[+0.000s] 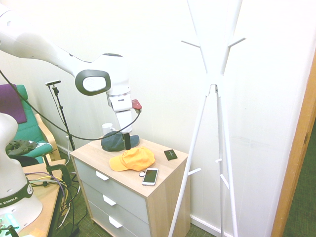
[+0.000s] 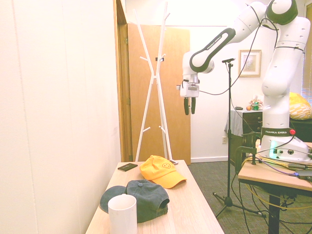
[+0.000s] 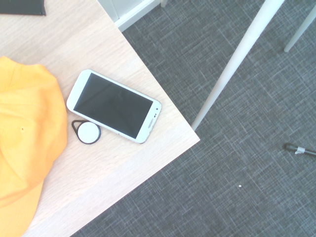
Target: Hang the cap
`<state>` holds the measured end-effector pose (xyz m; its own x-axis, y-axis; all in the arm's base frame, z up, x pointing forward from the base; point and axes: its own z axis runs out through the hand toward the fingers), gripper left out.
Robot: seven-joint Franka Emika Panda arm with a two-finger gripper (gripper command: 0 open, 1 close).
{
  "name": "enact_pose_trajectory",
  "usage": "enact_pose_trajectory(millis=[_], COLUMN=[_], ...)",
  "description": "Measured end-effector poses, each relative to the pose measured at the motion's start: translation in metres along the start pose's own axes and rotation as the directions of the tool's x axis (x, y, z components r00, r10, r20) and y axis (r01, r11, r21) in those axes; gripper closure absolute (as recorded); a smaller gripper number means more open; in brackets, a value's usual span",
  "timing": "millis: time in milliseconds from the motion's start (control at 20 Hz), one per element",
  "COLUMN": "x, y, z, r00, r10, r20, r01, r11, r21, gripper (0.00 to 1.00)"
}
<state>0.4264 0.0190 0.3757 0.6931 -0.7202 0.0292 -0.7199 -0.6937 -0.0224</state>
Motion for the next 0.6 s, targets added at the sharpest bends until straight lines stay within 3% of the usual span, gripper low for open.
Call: enact_pose_trajectory(millis=[300, 600], x=[-0.01, -0.065], y=[-0.013, -0.067], z=[0.012, 0.047], r00=[1.0, 0.996], r10=[0.003, -0.088], r20=[-0.001, 0.002], r01=[-0.003, 0.088], r11=[1.0, 0.996], r21=[-0.007, -0.015], gripper=[0.0, 0.0])
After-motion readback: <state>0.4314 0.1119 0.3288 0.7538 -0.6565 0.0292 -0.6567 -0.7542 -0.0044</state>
